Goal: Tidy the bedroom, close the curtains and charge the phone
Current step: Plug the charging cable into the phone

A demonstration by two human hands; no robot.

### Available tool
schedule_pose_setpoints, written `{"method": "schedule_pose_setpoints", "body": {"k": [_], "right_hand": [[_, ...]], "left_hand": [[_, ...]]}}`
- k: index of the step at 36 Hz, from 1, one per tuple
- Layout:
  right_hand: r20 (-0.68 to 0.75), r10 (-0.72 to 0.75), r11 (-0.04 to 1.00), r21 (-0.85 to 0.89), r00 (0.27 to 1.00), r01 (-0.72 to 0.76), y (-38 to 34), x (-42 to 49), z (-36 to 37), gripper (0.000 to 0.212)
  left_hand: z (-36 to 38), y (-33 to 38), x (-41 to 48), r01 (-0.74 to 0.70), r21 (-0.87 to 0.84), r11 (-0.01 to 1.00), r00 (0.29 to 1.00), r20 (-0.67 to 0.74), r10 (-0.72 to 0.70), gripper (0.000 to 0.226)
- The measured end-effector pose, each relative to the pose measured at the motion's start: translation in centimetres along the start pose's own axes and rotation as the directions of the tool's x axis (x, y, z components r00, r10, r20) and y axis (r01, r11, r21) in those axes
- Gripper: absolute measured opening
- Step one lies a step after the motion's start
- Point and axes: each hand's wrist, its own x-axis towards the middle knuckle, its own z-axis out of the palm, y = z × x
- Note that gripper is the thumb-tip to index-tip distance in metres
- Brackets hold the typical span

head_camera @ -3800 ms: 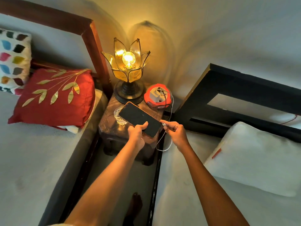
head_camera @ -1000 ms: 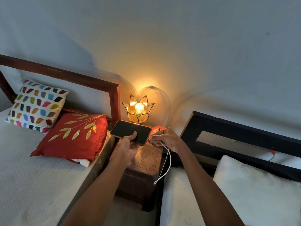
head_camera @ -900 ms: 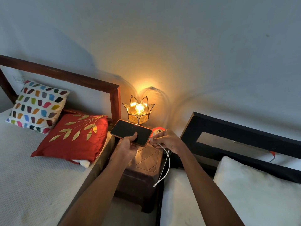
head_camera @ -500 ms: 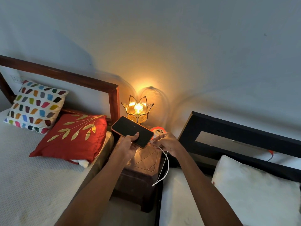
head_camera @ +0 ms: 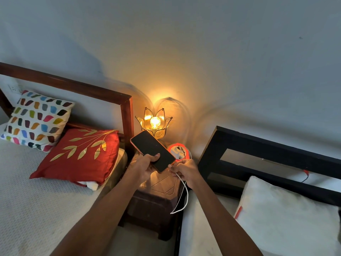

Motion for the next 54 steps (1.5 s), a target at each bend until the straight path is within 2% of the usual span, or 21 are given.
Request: {"method": "schedule_pose_setpoints", "body": {"k": [4, 8, 11, 15, 20, 23, 25, 27, 29, 33, 38, 47, 54], "right_hand": [[0.046, 0.015, 1.000, -0.007, 0.999, -0.014, 1.0, 0.1, -0.2, 0.019], [0.130, 0.031, 0.997, -0.080, 0.991, -0.021, 2.2, 0.2, -0.6, 0.047], [0.203, 0.054, 0.995, -0.087, 0.978, -0.037, 2.5, 0.4, -1.6, 0.055], [0.269, -0.005, 0.999, 0.038, 0.963, -0.006, 3.1, 1.0, -2.9, 0.040], [0.113, -0.053, 0.997, 0.055, 0.992, 0.048, 4.4, 2.3, -3.2, 0.017], [0.038, -0.036, 0.996, 0.077, 0.999, 0.033, 5.5, 3.1, -3.1, 0.013], [0.005, -0.009, 0.997, 0.073, 1.000, 0.009, 6.3, 3.5, -2.9, 0.012], [-0.019, 0.014, 0.998, 0.055, 1.000, -0.013, 6.9, 3.8, -2.6, 0.011], [-0.027, 0.033, 0.998, 0.060, 0.999, -0.031, 7.4, 4.1, -2.4, 0.012], [-0.045, 0.097, 0.990, 0.104, 0.994, -0.092, 8.7, 5.3, -1.7, 0.021], [-0.089, 0.173, 0.984, 0.060, 0.981, -0.168, 9.7, 7.1, -0.5, 0.017], [-0.192, 0.314, 0.949, 0.069, 0.930, -0.307, 11.6, 11.7, 0.3, 0.023], [-0.265, 0.380, 0.924, 0.057, 0.886, -0.379, 12.1, 15.2, 0.7, 0.023]], "left_hand": [[0.2, 0.2, 0.5, 0.020, 0.083, 0.996, 1.000, 0.021, -0.022, 0.056], [0.6, 0.6, 0.7, 0.012, 0.227, 0.974, 0.997, 0.078, -0.031, 0.047], [0.7, 0.1, 1.1, 0.022, 0.324, 0.946, 0.992, 0.113, -0.062, 0.043], [0.9, -0.9, 1.9, 0.024, 0.527, 0.849, 0.989, 0.111, -0.097, 0.052], [0.9, -2.5, 2.4, -0.038, 0.663, 0.748, 0.951, 0.253, -0.175, 0.067], [0.8, -3.5, 2.4, -0.024, 0.651, 0.759, 0.942, 0.269, -0.201, 0.063], [0.3, -4.3, 2.5, 0.061, 0.581, 0.812, 0.941, 0.238, -0.241, 0.056], [-0.2, -5.2, 2.6, 0.150, 0.491, 0.858, 0.939, 0.200, -0.279, 0.038], [-0.6, -5.9, 2.9, 0.178, 0.443, 0.879, 0.953, 0.145, -0.267, 0.021], [-1.7, -7.3, 4.8, 0.183, 0.373, 0.910, 0.982, -0.025, -0.188, 0.031], [-2.9, -9.0, 7.3, 0.220, 0.409, 0.886, 0.974, -0.134, -0.181, 0.032], [-3.5, -11.3, 11.2, 0.243, 0.517, 0.821, 0.959, -0.253, -0.124, 0.014], [-3.4, -12.7, 14.7, 0.286, 0.537, 0.794, 0.948, -0.278, -0.153, 0.028]]}}
